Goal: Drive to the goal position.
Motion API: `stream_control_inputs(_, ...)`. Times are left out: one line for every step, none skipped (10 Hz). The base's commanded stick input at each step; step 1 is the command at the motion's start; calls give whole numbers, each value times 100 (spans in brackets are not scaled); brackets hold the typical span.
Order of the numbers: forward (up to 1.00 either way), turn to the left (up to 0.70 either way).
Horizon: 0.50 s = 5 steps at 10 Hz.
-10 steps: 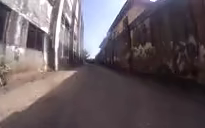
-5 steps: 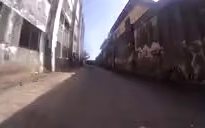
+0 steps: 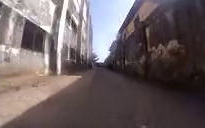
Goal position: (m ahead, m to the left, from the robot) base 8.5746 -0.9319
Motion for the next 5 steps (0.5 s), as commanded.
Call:
stream_control_inputs(100, 0)
stream_control_inputs(100, 0)
stream_control_inputs(100, 0)
stream_control_inputs(100, 0)
stream_control_inputs(100, 0)
